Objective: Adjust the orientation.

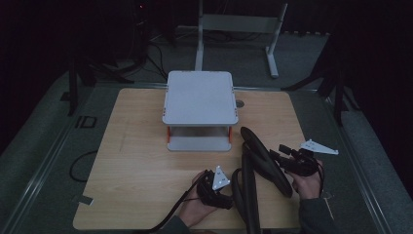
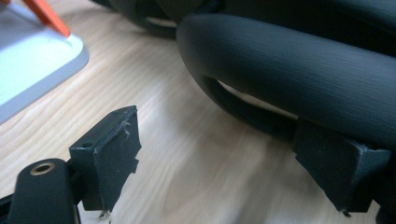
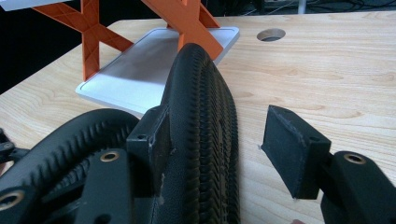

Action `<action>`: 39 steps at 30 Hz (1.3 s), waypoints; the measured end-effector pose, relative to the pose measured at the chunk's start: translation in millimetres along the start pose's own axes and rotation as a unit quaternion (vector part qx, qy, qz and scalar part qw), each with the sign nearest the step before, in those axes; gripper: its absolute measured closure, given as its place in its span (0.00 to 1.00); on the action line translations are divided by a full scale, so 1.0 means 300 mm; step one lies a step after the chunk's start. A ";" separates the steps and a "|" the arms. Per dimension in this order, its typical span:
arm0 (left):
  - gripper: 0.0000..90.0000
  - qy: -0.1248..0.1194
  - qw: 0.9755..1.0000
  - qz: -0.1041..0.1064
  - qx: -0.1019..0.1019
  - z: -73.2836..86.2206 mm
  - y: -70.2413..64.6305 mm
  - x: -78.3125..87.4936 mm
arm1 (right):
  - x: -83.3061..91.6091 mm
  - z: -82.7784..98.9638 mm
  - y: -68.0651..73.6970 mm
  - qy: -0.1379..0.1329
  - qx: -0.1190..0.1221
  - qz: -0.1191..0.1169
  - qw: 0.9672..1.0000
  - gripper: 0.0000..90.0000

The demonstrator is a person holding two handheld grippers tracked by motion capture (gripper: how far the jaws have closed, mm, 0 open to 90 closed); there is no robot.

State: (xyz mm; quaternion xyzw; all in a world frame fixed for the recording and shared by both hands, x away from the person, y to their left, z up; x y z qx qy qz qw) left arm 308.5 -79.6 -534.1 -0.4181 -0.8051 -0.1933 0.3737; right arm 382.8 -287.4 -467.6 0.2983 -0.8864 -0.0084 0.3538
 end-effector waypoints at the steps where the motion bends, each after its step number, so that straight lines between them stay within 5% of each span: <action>1: 0.17 0.001 1.000 0.003 0.002 -0.008 -0.001 -0.008 | 0.000 0.000 0.001 0.000 0.000 0.000 1.000 0.46; 7: 0.26 -0.004 1.000 0.017 -0.004 -0.050 -0.015 -0.030 | -0.001 0.001 -0.002 -0.001 -0.001 -0.003 1.000 0.45; 9: 0.36 -0.016 1.000 0.025 -0.006 -0.079 -0.020 -0.028 | -0.001 0.002 -0.001 0.000 -0.001 -0.004 1.000 0.45; 12: 0.55 -0.023 1.000 0.008 -0.008 -0.098 -0.011 -0.017 | -0.002 0.002 0.001 0.000 -0.001 -0.004 1.000 0.45; 14: 0.62 -0.023 1.000 0.016 -0.006 -0.101 -0.011 -0.014 | -0.001 0.002 0.001 0.000 -0.001 -0.004 1.000 0.45; 21: 0.72 -0.019 1.000 -0.008 0.010 -0.078 0.027 0.034 | -0.001 0.003 -0.001 0.000 -0.001 -0.005 1.000 0.45; 29: 0.73 -0.009 0.998 -0.041 0.036 0.047 0.162 0.155 | -0.002 0.003 0.000 0.001 -0.002 -0.006 1.000 0.45; 34: 0.73 -0.004 0.995 -0.072 0.065 0.144 0.281 0.243 | -0.002 0.003 0.000 0.000 -0.003 -0.007 1.000 0.45; 39: 0.73 0.010 0.993 -0.094 0.063 0.235 0.392 0.349 | -0.002 0.003 -0.001 -0.001 -0.004 -0.008 1.000 0.45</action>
Point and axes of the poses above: each handheld gripper's, and its own axes: x roughly backward along the jaws, z roughly out of its underside, y roughly to its left, the point moved 8 cm from there along -x, roughly forward along the jaws, and after that the axes turned 14 degrees about y, right-handed, at the moved point
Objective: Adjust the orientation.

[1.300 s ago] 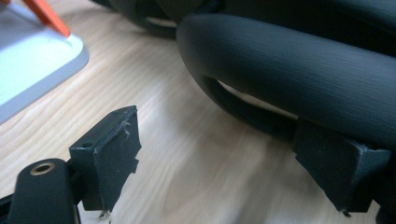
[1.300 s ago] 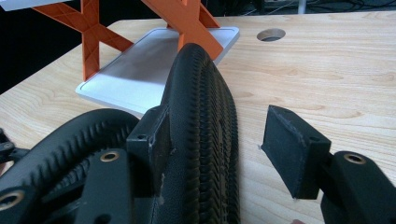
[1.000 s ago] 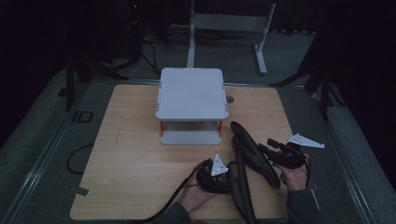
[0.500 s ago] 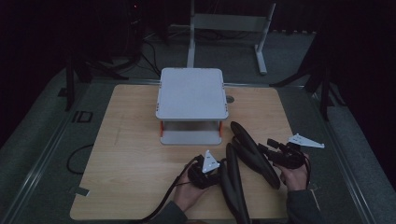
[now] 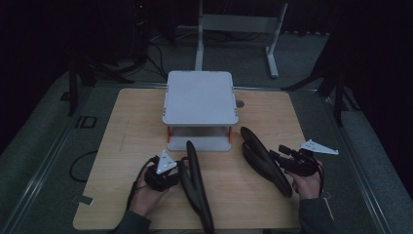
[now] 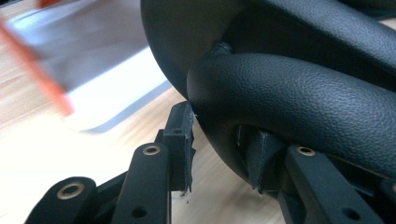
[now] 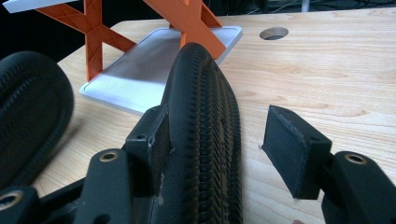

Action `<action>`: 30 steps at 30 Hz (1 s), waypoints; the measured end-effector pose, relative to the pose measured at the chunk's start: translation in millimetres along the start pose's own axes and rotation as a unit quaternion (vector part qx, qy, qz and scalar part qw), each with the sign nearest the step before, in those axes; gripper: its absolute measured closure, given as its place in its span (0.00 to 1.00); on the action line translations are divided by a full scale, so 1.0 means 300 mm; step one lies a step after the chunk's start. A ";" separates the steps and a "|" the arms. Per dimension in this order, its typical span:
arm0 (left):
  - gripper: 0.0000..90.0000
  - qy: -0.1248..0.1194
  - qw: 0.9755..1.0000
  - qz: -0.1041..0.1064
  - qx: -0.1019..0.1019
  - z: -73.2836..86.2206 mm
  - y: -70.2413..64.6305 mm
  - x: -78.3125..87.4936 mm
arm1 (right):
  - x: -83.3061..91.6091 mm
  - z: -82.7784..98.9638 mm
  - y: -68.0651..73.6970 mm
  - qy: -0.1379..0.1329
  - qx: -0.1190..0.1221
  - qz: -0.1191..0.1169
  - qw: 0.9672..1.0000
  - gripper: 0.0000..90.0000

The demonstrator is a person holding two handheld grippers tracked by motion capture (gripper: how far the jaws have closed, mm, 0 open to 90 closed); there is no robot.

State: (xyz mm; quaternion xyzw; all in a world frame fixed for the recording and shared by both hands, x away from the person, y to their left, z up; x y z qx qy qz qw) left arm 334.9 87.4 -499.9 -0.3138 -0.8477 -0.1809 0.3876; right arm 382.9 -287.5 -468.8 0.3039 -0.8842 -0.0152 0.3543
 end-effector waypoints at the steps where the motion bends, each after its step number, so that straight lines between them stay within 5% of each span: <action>1: 0.73 0.003 1.000 -0.001 0.000 0.013 0.029 0.014 | 0.000 0.000 0.000 0.000 0.000 0.000 1.000 0.45; 5: 0.74 0.012 1.000 -0.012 0.013 0.056 0.134 0.055 | 0.000 0.000 0.001 0.000 0.000 0.000 1.000 0.45; 9: 0.75 0.025 0.999 -0.017 0.021 0.062 0.179 0.058 | -0.002 0.000 0.001 0.001 -0.001 -0.001 1.000 0.45; 12: 0.75 0.032 0.999 -0.026 0.016 0.047 0.178 0.040 | -0.002 0.000 0.002 0.002 0.000 0.000 1.000 0.45; 20: 0.67 0.008 1.000 -0.011 0.016 -0.020 0.133 -0.002 | 0.002 -0.002 -0.004 0.002 0.001 0.004 1.000 0.45; 30: 0.62 0.006 1.000 -0.015 0.021 -0.024 0.128 -0.015 | 0.014 -0.005 -0.021 -0.001 -0.001 0.024 1.000 0.46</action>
Point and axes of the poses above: each handheld gripper's, and its own axes: x roughly backward along the jaws, z roughly out of its underside, y roughly to its left, the point moved 8 cm from there along -x, roughly forward along the jaws, and after that the axes turned 14 degrees about y, right-handed, at the moved point
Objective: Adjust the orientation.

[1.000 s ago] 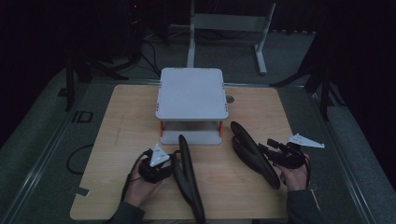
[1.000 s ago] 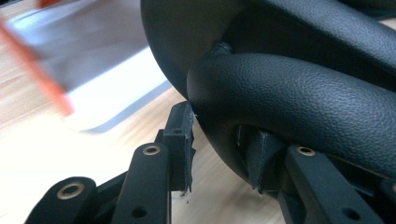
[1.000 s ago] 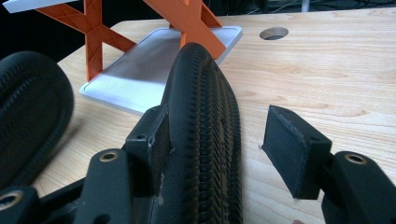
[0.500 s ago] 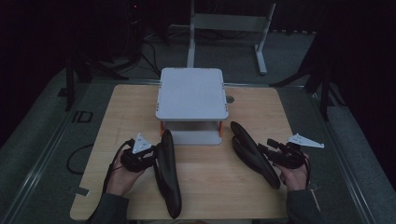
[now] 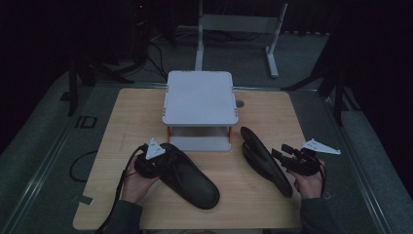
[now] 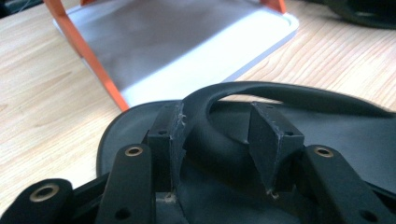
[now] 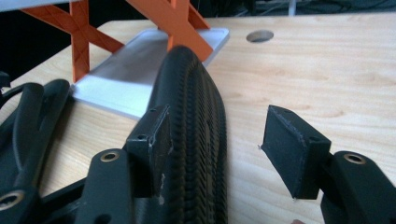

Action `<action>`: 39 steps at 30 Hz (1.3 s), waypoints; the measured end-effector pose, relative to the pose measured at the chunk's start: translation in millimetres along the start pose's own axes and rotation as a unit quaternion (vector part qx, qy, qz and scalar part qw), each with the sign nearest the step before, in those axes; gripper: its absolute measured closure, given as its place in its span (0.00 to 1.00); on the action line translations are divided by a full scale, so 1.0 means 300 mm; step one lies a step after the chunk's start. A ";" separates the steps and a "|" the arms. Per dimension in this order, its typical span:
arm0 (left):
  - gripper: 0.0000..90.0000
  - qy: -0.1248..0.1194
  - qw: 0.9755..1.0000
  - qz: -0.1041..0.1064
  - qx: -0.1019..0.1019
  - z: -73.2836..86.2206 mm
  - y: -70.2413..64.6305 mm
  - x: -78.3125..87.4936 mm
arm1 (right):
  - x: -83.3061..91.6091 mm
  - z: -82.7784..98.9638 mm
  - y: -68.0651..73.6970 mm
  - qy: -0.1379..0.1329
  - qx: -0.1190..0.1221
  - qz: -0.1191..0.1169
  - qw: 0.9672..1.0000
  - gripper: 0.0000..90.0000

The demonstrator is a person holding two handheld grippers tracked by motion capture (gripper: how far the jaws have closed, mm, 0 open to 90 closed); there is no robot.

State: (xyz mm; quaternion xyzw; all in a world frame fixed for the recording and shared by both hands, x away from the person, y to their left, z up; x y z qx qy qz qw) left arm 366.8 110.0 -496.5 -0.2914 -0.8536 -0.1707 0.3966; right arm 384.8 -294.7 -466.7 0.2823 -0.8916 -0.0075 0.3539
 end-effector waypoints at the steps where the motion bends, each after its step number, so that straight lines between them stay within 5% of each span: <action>1: 0.61 -0.003 1.000 0.001 0.004 0.001 0.001 0.000 | 0.006 -0.005 0.005 -0.004 0.002 0.000 1.000 0.46; 7: 0.53 -0.017 0.999 -0.015 0.023 0.014 0.002 0.005 | 0.031 -0.040 0.059 -0.016 0.026 -0.009 1.000 0.45; 18: 0.49 -0.025 0.999 -0.020 0.034 0.025 0.001 0.009 | -0.019 -0.038 0.109 0.010 0.051 -0.019 0.998 0.45; 21: 0.48 -0.028 0.999 -0.018 0.037 0.026 0.001 0.010 | -0.041 -0.020 0.087 0.029 0.045 -0.005 0.999 0.46; 23: 0.48 -0.029 0.999 -0.015 0.036 0.026 0.000 0.010 | -0.039 -0.017 0.066 0.031 0.045 0.019 0.998 0.46; 29: 0.48 -0.029 0.999 -0.016 0.037 0.026 0.001 0.011 | -0.014 -0.027 0.015 0.018 0.021 0.036 0.999 0.47; 34: 0.48 -0.029 0.999 -0.017 0.039 0.026 -0.001 0.011 | 0.015 -0.028 -0.061 0.023 -0.009 0.093 0.995 0.51; 39: 0.47 -0.029 0.999 -0.015 0.040 0.026 -0.002 0.011 | 0.028 -0.016 -0.093 0.020 -0.027 0.103 0.994 0.53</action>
Point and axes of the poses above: each handheld gripper's, and its own axes: x roughly backward along the jaws, z roughly out of its underside, y roughly to its left, the point moved 8 cm from there along -x, roughly forward along the jaws, and after that the axes turned 14 degrees about y, right-handed, at the moved point
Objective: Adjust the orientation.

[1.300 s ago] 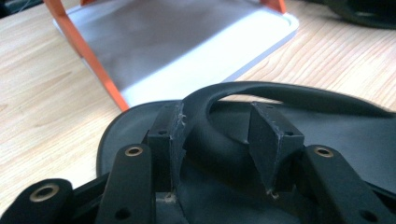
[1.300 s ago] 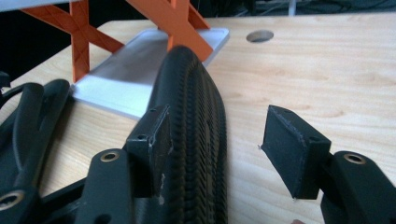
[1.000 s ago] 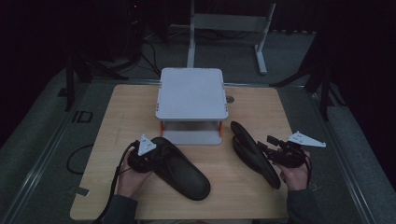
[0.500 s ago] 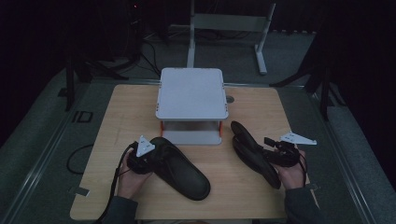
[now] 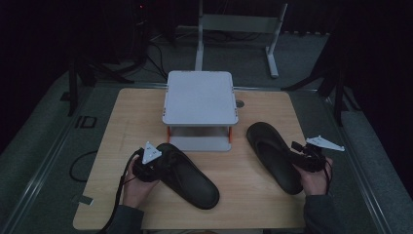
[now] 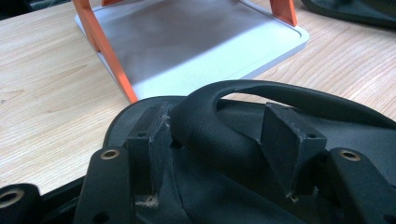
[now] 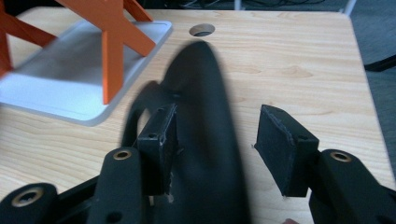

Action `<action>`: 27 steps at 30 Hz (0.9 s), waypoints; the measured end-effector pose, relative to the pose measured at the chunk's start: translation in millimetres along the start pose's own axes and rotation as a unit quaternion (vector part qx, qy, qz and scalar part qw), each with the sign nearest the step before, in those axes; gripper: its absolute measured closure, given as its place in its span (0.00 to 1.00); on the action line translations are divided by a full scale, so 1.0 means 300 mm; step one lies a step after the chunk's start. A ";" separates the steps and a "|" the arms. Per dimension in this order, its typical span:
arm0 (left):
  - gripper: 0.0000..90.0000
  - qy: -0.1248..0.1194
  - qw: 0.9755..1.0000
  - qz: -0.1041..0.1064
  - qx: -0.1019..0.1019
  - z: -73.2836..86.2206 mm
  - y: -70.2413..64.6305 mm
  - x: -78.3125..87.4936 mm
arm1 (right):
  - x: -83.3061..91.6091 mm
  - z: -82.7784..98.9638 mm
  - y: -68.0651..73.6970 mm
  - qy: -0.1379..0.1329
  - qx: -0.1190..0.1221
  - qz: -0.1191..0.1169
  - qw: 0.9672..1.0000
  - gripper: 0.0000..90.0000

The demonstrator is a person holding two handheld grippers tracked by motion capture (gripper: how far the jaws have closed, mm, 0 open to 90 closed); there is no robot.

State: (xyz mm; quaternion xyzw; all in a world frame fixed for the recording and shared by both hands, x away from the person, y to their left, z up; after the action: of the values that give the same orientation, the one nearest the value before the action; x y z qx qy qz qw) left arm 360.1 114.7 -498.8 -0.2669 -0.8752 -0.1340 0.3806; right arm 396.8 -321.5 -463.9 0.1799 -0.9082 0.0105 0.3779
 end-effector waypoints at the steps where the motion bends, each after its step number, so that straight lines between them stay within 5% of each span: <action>1: 0.47 0.000 1.000 0.001 0.000 0.000 0.000 -0.001 | 0.001 0.006 -0.007 0.001 0.001 0.007 1.000 0.53; 16: 0.40 0.012 1.000 -0.007 0.003 0.005 -0.054 -0.012 | -0.092 0.089 0.056 0.058 0.034 -0.021 0.998 0.54; 20: 0.33 0.024 1.000 -0.017 0.009 0.024 -0.066 -0.035 | -0.132 0.122 0.079 0.089 0.048 -0.012 0.995 0.70; 27: 0.31 0.017 0.999 -0.016 0.029 0.033 -0.066 -0.048 | -0.156 0.131 0.090 0.104 0.055 0.001 0.993 0.91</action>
State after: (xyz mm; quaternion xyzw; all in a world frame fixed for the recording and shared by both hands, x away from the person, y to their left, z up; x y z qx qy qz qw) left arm 351.0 97.5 -516.7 -0.2394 -0.8761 -0.1189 0.4013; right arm 391.3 -287.6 -521.1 0.1973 -0.8622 0.0795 0.4598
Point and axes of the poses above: each handheld gripper's, and its own axes: x roughly backward along the jaws, z roughly out of its underside, y roughly to its left, the point moved 8 cm from there along -x, roughly forward along the jaws, and after that the axes turned 14 degrees about y, right-handed, at the moved point
